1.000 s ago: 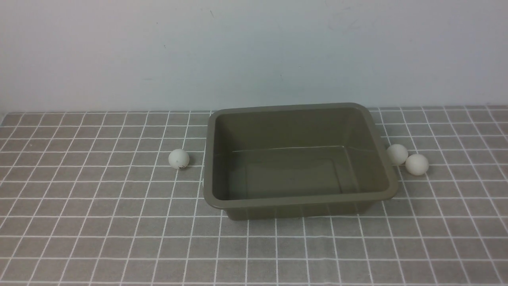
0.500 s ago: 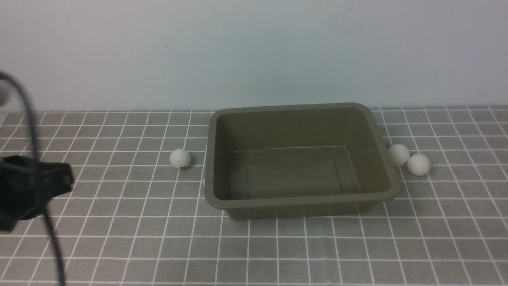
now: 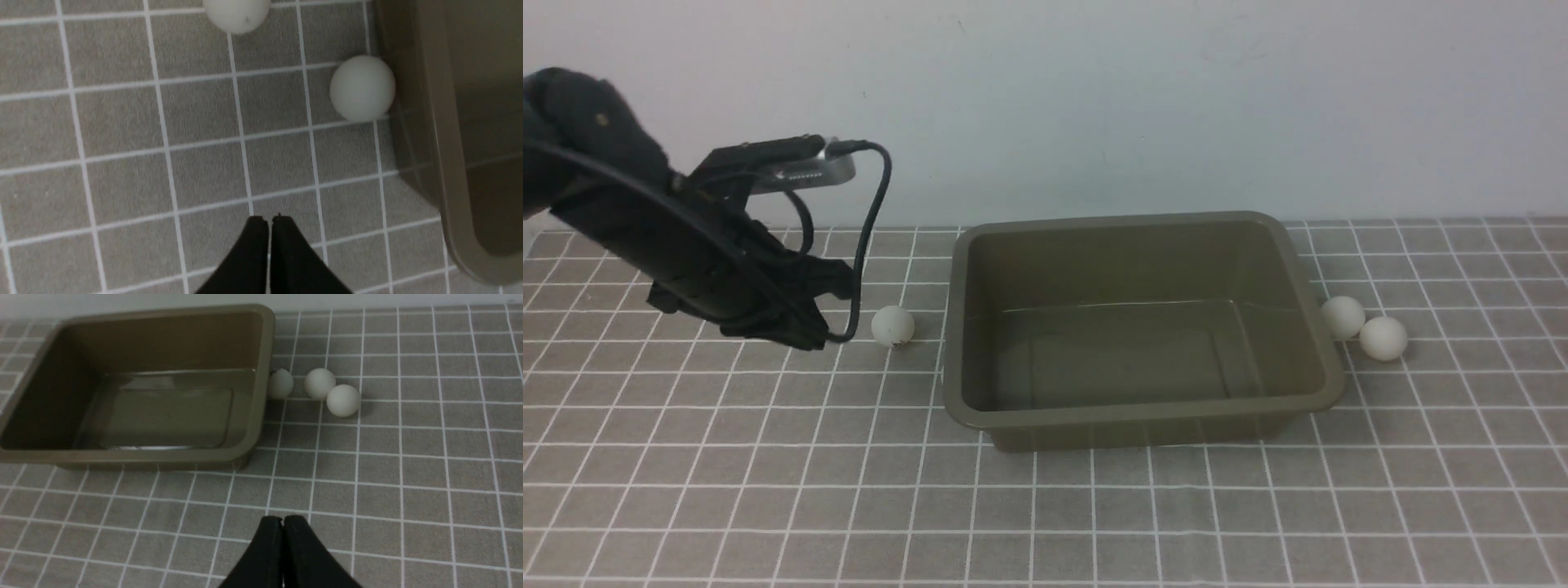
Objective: Put the table tennis balls into the box on the grey coffee tablecloth.
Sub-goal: 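Reach for and grasp a ping pong ball on the table beside the basket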
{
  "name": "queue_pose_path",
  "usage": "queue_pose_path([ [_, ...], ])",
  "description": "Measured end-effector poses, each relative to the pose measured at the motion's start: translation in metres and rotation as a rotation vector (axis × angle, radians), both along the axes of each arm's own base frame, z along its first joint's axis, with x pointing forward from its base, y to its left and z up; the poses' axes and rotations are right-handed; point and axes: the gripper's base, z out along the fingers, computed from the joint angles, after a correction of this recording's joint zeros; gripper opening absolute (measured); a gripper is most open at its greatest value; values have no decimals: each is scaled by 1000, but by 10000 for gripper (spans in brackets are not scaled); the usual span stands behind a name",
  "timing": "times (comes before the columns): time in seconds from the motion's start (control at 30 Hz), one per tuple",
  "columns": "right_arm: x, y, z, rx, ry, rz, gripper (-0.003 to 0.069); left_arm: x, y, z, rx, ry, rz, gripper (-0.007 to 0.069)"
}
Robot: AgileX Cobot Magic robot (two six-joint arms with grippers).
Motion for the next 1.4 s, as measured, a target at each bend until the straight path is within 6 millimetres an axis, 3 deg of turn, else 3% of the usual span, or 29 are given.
queue_pose_path([
  [0.17,12,0,-2,-20,66,9,-9,42,-6,-22,-16,101,-40,-5],
  [0.47,12,0,-2,-21,63,8,-9,73,-17,-31,44,6,-95,16],
  [0.63,14,0,0,-19,37,4,-9,83,-33,-37,95,-115,-155,185],
  [0.83,14,0,0,-19,28,3,-9,91,-35,-69,100,-70,-120,465],
  [0.97,14,0,0,-20,28,2,-9,95,-36,-85,102,-48,-109,486],
  [1.1,14,0,0,-20,27,2,-9,95,-36,-96,104,-26,-111,358],
  [1.2,14,0,0,-20,27,2,-9,93,-35,-92,107,-10,-119,349],
  [1.3,14,0,0,-20,27,2,-9,89,-35,-76,113,10,-135,349],
  [1.4,14,0,0,-20,27,2,-9,83,-41,-23,86,-63,-147,349],
])
